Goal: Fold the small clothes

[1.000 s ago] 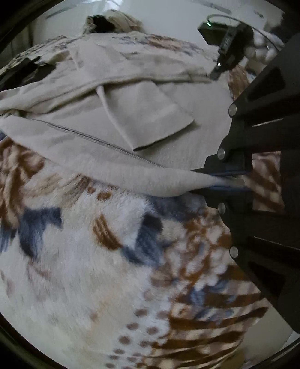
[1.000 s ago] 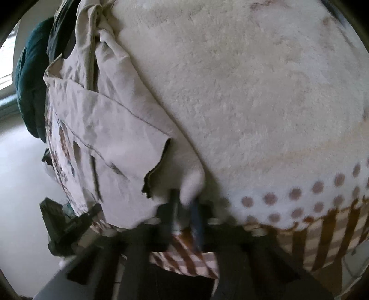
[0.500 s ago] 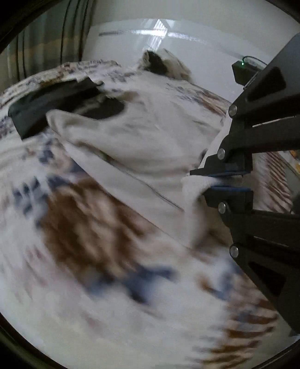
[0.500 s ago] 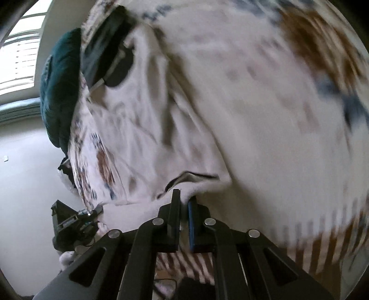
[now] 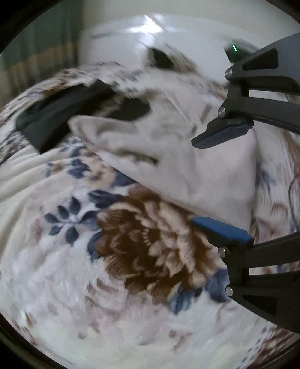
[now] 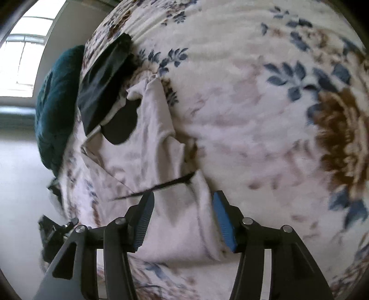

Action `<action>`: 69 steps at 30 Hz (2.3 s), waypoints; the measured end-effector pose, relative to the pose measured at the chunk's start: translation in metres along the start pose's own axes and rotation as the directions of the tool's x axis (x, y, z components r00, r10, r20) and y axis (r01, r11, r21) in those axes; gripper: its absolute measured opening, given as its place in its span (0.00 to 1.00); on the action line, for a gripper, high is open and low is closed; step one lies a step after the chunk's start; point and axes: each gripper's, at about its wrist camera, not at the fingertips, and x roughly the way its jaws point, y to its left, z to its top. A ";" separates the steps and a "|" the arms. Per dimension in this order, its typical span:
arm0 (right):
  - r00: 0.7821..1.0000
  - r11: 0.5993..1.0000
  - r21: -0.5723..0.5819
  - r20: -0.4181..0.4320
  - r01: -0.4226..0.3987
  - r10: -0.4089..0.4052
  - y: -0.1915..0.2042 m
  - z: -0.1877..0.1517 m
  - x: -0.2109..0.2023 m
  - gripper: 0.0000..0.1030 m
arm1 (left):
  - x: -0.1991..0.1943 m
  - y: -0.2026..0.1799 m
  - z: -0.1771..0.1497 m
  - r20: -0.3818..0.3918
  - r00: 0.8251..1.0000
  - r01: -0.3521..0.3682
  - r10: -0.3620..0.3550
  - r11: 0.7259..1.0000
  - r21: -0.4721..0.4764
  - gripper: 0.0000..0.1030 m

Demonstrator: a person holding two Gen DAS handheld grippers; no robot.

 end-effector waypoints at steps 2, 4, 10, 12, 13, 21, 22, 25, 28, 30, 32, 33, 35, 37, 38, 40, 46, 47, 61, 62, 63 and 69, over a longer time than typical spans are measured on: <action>0.999 0.999 -0.033 -0.020 0.036 -0.036 0.001 -0.002 0.009 0.54 | 0.028 -0.017 0.010 -0.033 0.998 -0.044 0.046 0.998 0.041 0.58; 0.997 0.998 -0.037 -0.058 0.058 -0.060 0.005 -0.001 0.030 0.54 | 0.043 -0.026 0.012 -0.050 0.996 -0.065 0.071 0.992 0.111 0.55; 0.996 0.997 -0.048 -0.051 0.067 -0.069 0.025 0.009 0.061 0.03 | 0.057 -0.056 0.019 -0.026 0.992 -0.112 0.121 0.966 0.235 0.02; 0.996 0.993 -0.071 -0.004 0.092 -0.093 0.033 0.009 0.055 0.02 | 0.051 -0.055 0.020 -0.011 0.994 -0.106 0.111 0.967 0.230 0.02; 0.995 0.993 -0.074 0.019 0.097 -0.096 0.036 0.008 0.049 0.02 | 0.047 -0.054 0.021 0.002 0.994 -0.107 0.109 0.968 0.225 0.02; 0.962 0.961 -0.102 -0.063 0.259 -0.266 0.039 0.022 0.067 0.02 | 0.057 -0.034 0.040 -0.056 0.981 -0.173 0.187 0.965 0.198 0.06; 0.960 0.962 -0.095 -0.095 0.254 -0.263 0.039 0.025 0.073 0.03 | 0.055 -0.036 0.042 -0.062 0.978 -0.181 0.197 0.962 0.205 0.06; 0.965 0.970 -0.067 -0.100 0.235 -0.241 0.048 0.041 0.068 0.30 | 0.041 -0.053 0.055 -0.064 0.975 -0.195 0.215 0.953 0.233 0.27; 0.986 0.987 -0.019 -0.029 0.161 -0.162 0.063 0.070 0.051 0.71 | 0.021 -0.079 0.077 0.008 0.990 -0.136 0.138 0.956 0.262 0.59; 0.992 0.991 -0.035 0.003 0.128 -0.128 0.080 0.100 0.053 0.71 | 0.022 -0.102 0.102 0.051 0.992 -0.129 0.119 0.947 0.294 0.59; 0.987 0.981 -0.105 0.016 0.162 -0.161 0.100 0.131 0.068 0.71 | 0.033 -0.125 0.125 0.088 0.982 -0.188 0.167 0.915 0.357 0.59; 0.983 0.971 -0.148 0.025 0.185 -0.184 0.112 0.148 0.079 0.71 | 0.043 -0.140 0.136 0.124 0.968 -0.250 0.218 0.881 0.402 0.59; 0.974 0.948 -0.227 0.019 0.223 -0.225 0.134 0.176 0.106 0.71 | 0.069 -0.166 0.153 0.137 0.950 -0.310 0.280 0.808 0.502 0.59; 0.959 0.906 -0.329 0.000 0.266 -0.282 0.158 0.204 0.139 0.71 | 0.106 -0.186 0.168 0.115 0.927 -0.351 0.357 0.718 0.600 0.59; 0.949 0.886 -0.363 -0.011 0.289 -0.315 0.165 0.212 0.151 0.71 | 0.120 -0.189 0.173 0.098 0.916 -0.362 0.389 0.694 0.623 0.59; 0.921 0.848 -0.410 -0.046 0.336 -0.387 0.175 0.226 0.176 0.71 | 0.148 -0.190 0.180 0.073 0.886 -0.386 0.459 0.640 0.664 0.56; 0.918 0.836 -0.434 -0.050 0.335 -0.393 0.188 0.236 0.182 0.06 | 0.141 -0.198 0.161 0.092 0.914 -0.335 0.395 0.609 0.719 0.02; 0.924 0.837 -0.435 -0.030 0.331 -0.381 0.191 0.233 0.175 0.06 | 0.131 -0.198 0.158 0.086 0.929 -0.311 0.360 0.634 0.708 0.02; 0.978 0.892 -0.402 0.093 0.209 -0.187 0.180 0.092 0.035 0.05 | -0.037 -0.147 0.040 0.155 0.984 -0.155 0.091 0.860 0.486 0.02; 0.980 0.895 -0.399 0.080 0.199 -0.182 0.172 0.072 0.027 0.05 | -0.039 -0.143 0.026 0.141 0.986 -0.146 0.090 0.872 0.466 0.02; 0.980 0.897 -0.396 0.066 0.196 -0.185 0.168 0.053 0.019 0.05 | -0.040 -0.133 0.010 0.127 0.987 -0.149 0.103 0.882 0.447 0.02; 0.968 0.919 -0.344 -0.092 0.191 -0.235 0.102 -0.042 0.032 0.05 | -0.014 -0.062 -0.055 0.002 0.984 -0.168 0.177 0.933 0.319 0.07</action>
